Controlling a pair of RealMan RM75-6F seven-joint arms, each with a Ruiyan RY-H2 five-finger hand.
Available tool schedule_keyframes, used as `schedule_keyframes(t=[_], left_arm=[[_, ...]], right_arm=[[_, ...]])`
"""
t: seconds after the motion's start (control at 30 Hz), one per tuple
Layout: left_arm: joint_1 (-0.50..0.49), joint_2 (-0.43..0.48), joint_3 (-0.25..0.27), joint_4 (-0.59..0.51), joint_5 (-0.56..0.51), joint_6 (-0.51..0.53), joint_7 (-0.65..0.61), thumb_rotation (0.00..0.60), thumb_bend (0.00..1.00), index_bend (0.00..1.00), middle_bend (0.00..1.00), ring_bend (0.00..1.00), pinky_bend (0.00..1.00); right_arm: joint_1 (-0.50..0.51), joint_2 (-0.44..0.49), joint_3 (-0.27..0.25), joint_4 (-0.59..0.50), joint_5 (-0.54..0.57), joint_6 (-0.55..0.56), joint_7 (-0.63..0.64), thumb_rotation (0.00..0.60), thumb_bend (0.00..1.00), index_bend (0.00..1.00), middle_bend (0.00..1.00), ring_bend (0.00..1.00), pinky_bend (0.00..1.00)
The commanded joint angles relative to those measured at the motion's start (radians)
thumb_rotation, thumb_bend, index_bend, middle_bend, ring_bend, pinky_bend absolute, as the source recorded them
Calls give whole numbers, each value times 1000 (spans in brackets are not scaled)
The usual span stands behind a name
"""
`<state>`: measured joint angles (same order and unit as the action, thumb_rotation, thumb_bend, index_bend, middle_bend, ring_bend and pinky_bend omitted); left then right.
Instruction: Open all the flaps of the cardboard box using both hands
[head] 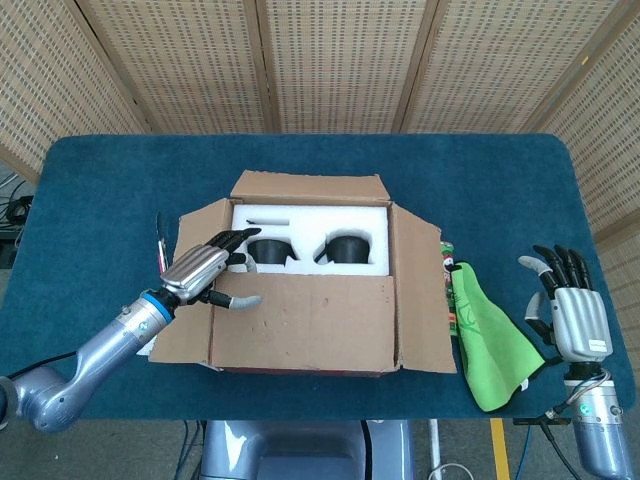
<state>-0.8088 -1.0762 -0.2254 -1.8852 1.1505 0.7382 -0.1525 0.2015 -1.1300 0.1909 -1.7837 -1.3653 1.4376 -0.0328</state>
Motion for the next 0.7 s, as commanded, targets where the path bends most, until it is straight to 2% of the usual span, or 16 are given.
schedule_keyframes(t=[0.03, 0.23, 0.4, 0.57, 0.7], left_arm=[[21, 43, -27, -24, 58, -13, -107, 186, 37, 458, 0, 0, 0], [49, 98, -49, -59, 193, -27, -336, 185, 38, 458, 0, 0, 0], [63, 144, -44, -76, 312, -22, -511, 177, 38, 458, 0, 0, 0], [60, 206, -6, -83, 476, -3, -737, 174, 38, 458, 0, 0, 0], [42, 250, 44, -74, 612, 46, -913, 167, 38, 457, 0, 0, 0]], right_arm=[[1, -1, 0, -1, 0, 0, -2, 600, 853, 221, 139, 0, 0], [2, -2, 0, -6, 0, -1, -11, 600, 852, 221, 138, 0, 0], [3, -1, 1, -11, 0, 0, -17, 600, 853, 221, 139, 0, 0], [4, 0, 1, -15, 2, -2, -23, 600, 853, 221, 139, 0, 0], [6, -1, 1, -20, 1, -3, -30, 600, 852, 221, 139, 0, 0]])
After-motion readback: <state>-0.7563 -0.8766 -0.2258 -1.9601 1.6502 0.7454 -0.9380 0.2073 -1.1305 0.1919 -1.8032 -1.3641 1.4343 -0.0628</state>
